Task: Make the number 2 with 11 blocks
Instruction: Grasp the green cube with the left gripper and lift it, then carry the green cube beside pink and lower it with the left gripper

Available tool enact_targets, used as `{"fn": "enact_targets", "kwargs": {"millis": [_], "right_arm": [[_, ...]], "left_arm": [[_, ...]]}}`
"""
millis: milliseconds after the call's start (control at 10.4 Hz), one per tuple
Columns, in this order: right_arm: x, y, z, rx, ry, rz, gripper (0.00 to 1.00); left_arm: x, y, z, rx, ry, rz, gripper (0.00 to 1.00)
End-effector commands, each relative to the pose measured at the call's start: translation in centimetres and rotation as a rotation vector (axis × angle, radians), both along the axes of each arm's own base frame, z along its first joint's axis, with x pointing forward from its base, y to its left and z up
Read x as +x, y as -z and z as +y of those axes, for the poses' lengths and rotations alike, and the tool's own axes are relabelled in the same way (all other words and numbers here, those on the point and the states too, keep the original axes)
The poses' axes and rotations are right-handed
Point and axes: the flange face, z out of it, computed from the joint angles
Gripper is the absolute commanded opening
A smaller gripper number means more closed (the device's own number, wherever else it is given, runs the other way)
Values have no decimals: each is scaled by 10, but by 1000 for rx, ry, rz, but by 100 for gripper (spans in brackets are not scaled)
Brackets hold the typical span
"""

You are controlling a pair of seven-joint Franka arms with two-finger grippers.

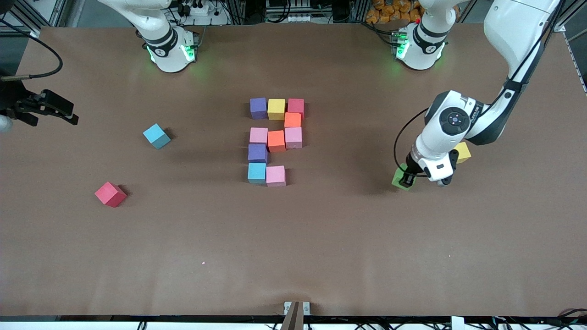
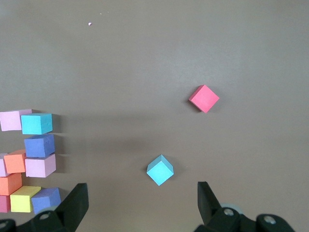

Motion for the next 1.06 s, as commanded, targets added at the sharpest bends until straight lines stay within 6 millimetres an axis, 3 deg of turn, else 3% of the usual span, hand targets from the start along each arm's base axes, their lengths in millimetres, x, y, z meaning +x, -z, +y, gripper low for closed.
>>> {"fn": "enact_targets", "kwargs": {"millis": [0, 192, 384, 960], "right_arm": [[1, -1, 3, 14, 12, -7, 100], [2, -1, 3, 14, 12, -9, 100], [2, -1, 3, 14, 12, -9, 100], [4, 1, 3, 15, 13, -10, 100]], "left_arm": [[30, -11, -55, -40, -72, 73, 36], [49, -16, -108, -73, -147, 144, 36], [41, -14, -160, -92, -189, 153, 36], [24, 6, -263, -83, -328, 155, 36]]}}
